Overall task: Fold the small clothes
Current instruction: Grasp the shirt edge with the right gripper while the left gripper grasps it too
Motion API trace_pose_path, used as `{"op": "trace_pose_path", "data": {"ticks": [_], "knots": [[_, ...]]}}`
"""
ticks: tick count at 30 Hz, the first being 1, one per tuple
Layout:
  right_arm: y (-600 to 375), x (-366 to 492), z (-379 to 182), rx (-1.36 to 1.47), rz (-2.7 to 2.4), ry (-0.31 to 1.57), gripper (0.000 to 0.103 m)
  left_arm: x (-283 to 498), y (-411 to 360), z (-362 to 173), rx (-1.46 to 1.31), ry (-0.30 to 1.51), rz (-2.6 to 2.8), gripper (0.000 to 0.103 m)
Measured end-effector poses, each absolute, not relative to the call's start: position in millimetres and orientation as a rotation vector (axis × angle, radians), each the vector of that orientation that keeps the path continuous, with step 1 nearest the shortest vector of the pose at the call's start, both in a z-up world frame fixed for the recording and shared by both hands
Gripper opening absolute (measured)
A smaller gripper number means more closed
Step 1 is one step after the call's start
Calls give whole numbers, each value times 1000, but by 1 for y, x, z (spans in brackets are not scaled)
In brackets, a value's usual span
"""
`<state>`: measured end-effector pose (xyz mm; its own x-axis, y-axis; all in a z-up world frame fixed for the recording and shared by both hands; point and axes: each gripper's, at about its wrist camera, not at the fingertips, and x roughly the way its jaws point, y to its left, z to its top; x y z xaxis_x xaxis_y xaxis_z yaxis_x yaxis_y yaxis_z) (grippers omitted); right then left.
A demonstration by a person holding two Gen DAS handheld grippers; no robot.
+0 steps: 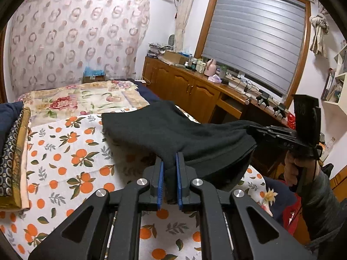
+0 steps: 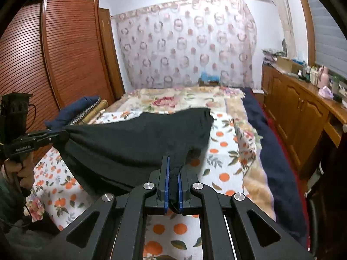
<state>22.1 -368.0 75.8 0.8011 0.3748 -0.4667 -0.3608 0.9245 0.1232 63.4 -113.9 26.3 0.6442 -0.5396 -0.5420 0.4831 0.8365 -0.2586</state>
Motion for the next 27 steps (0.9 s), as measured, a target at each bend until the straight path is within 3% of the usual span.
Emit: {"op": "trace_pose_path", "data": {"ticks": [16,27], "knots": [[-365,52,65,22,410,524,6,86,-113,11,-65,689,-549,11],[-360,94,82,10,419,486,6,141,-113,24,-70,684,-525,11]]}}
